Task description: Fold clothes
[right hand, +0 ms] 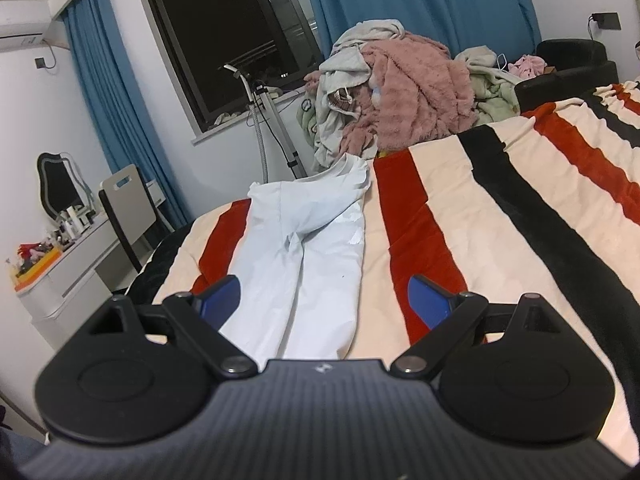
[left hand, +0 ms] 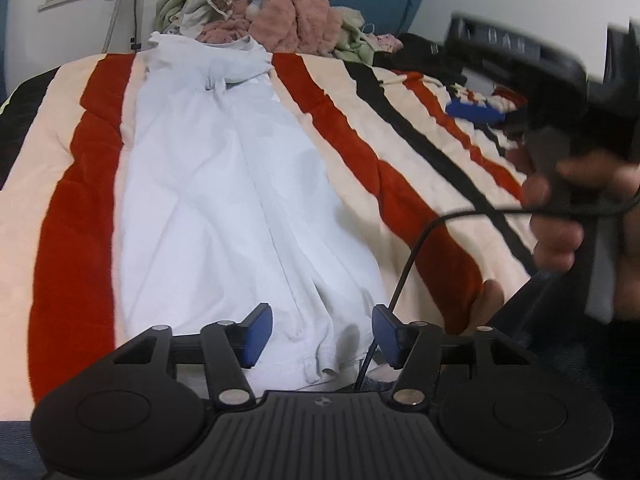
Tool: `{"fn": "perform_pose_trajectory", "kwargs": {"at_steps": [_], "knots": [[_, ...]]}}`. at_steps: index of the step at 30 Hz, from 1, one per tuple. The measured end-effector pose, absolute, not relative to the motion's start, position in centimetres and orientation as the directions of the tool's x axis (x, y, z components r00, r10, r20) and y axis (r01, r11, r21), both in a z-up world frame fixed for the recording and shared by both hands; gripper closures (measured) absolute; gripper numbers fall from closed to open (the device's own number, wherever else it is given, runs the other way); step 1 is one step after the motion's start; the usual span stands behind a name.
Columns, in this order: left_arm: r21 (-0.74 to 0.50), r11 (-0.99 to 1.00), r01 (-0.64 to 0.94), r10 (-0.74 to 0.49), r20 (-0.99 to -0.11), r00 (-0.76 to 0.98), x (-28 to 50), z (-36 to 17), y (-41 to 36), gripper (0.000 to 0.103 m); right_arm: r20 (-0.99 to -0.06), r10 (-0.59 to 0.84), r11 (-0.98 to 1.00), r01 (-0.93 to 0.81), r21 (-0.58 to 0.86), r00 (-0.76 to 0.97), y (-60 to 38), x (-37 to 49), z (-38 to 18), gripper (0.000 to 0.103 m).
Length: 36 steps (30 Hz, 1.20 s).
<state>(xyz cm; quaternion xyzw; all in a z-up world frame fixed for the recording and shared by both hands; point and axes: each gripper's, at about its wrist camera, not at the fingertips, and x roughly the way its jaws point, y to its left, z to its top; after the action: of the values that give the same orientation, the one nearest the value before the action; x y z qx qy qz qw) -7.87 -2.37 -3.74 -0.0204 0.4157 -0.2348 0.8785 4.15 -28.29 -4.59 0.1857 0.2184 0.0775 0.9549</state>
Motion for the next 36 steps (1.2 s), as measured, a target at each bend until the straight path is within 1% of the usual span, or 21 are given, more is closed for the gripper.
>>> {"fn": "perform_pose_trajectory", "kwargs": {"at_steps": [3,5,7,8,10,14,21,24,31,36], "knots": [[-0.252,0.894,0.370,-0.431,-0.707,0.560,-7.3,-2.4,-1.3,0.038,-0.397,0.230,0.919,-0.064,0.389,0.889,-28.0,4.1,-4.7,0.011],[-0.237,0.906,0.349,-0.410,-0.696,0.590,-7.0,-1.3,-0.1,0.029,-0.400,0.225,0.922,-0.061,0.383,0.889,-27.8,4.0,-4.8,0.011],[-0.224,0.919,0.326,-0.387,-0.679,0.624,-6.4,-0.4,1.2,0.026,-0.403,0.220,0.925,-0.059,0.376,0.889,-27.6,3.9,-4.9,0.011],[-0.225,0.925,0.307,-0.375,-0.675,0.635,-5.8,-0.1,1.8,0.023,-0.405,0.221,0.924,-0.058,0.378,0.887,-27.6,3.9,-4.9,0.011],[-0.234,0.935,0.266,-0.354,-0.671,0.651,-4.7,0.3,3.1,0.021,-0.415,0.232,0.918,-0.057,0.392,0.880,-27.5,4.0,-5.2,0.011],[-0.338,0.929,0.152,-0.355,-0.694,0.627,-1.5,-1.0,6.0,0.021,-0.438,0.243,0.912,-0.050,0.408,0.866,-27.3,4.0,-5.9,0.011],[-0.492,0.868,-0.069,-0.372,-0.735,0.566,1.4,-6.3,10.3,0.021,-0.479,0.281,0.890,-0.039,0.453,0.832,-27.3,4.2,-7.3,0.011],[-0.514,0.853,-0.086,-0.390,-0.740,0.548,1.6,-7.1,10.7,0.021,-0.507,0.301,0.877,-0.025,0.480,0.808,-27.2,4.7,-8.2,0.011],[-0.524,0.843,-0.120,-0.393,-0.753,0.528,1.3,-7.9,11.0,0.021,-0.561,0.351,0.813,0.053,0.580,0.750,-27.8,5.4,-10.3,0.011],[-0.553,0.819,-0.156,-0.409,-0.751,0.518,1.1,-8.4,11.4,0.021,-0.592,0.344,0.800,0.103,0.591,0.729,-28.1,5.3,-11.0,0.011]]}}
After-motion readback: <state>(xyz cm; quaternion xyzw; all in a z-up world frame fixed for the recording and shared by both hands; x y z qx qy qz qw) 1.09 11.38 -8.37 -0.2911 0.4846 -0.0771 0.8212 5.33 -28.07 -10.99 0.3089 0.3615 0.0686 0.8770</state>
